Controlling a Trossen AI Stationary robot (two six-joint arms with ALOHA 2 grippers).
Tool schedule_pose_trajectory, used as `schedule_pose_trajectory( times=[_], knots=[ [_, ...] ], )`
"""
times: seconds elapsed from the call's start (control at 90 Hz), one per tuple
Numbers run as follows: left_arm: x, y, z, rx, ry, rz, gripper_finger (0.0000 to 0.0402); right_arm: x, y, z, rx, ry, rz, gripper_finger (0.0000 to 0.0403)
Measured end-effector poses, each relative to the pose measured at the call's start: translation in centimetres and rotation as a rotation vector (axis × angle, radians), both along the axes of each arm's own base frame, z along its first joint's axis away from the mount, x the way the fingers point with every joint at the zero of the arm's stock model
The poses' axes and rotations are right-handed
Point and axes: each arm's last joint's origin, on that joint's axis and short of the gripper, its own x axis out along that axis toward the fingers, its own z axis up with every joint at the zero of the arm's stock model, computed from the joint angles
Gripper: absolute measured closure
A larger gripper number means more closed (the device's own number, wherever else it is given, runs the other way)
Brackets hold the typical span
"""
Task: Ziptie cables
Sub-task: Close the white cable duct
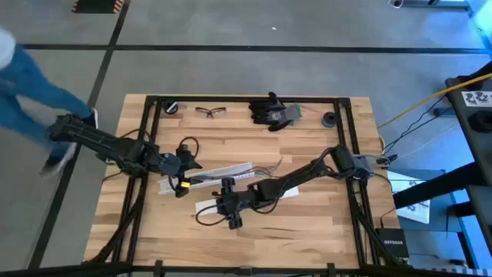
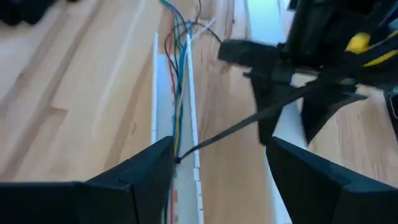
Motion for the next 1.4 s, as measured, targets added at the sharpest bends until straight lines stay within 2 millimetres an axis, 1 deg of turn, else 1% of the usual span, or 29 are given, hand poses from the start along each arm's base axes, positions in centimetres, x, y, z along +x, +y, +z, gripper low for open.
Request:
schedule_pose_trajectory(
  times=[0.156,0.233,0.367,0.589,0.678,0.811,0.944,1.044,1.167,1.311,1.4],
  knots=[
    [0.0,0.1,0.3,0.038,-0.028,0.000,0.0160,-1.0,-0.3,2.6,-0.004,0.008,-0.004,0.0193],
    [0.2,0.2,0.5,0.056,-0.052,-0.011,0.0160,-1.6,-0.7,3.6,-0.041,0.028,-0.038,0.0193],
    [0.3,0.5,0.8,0.082,-0.056,-0.017,0.0160,-3.0,-1.3,5.8,-0.085,0.049,-0.096,0.0193],
    [0.4,1.1,2.3,0.102,-0.064,0.014,0.0160,-5.6,-2.3,8.1,-0.117,0.151,-0.172,0.0193],
    [0.5,1.5,2.6,0.136,-0.075,0.030,0.0160,-6.4,-2.6,8.8,-0.125,0.172,-0.203,0.0193],
    [0.9,2.7,2.8,0.185,-0.087,0.121,0.0160,-7.0,-2.8,8.7,-0.137,0.228,-0.221,0.0194],
    [2.5,4.1,2.4,0.192,-0.093,0.143,0.0160,-7.8,-3.2,8.3,-0.190,0.300,-0.252,0.0194],
    [3.7,4.9,1.5,0.176,-0.060,0.103,0.0160,-8.1,-3.4,7.3,-0.211,0.324,-0.260,0.0194],
    [4.9,5.7,0.0,0.211,0.027,0.084,0.0160,-9.1,-3.8,6.4,-0.209,0.327,-0.282,0.0194],
    [6.8,6.4,-1.4,0.213,0.047,0.020,0.0160,-11.0,-4.8,4.5,-0.218,0.341,-0.323,0.0189],
    [7.9,6.8,-2.4,0.216,0.055,-0.003,0.0160,-12.7,-5.8,4.4,-0.207,0.304,-0.362,0.0186]
  ],
)
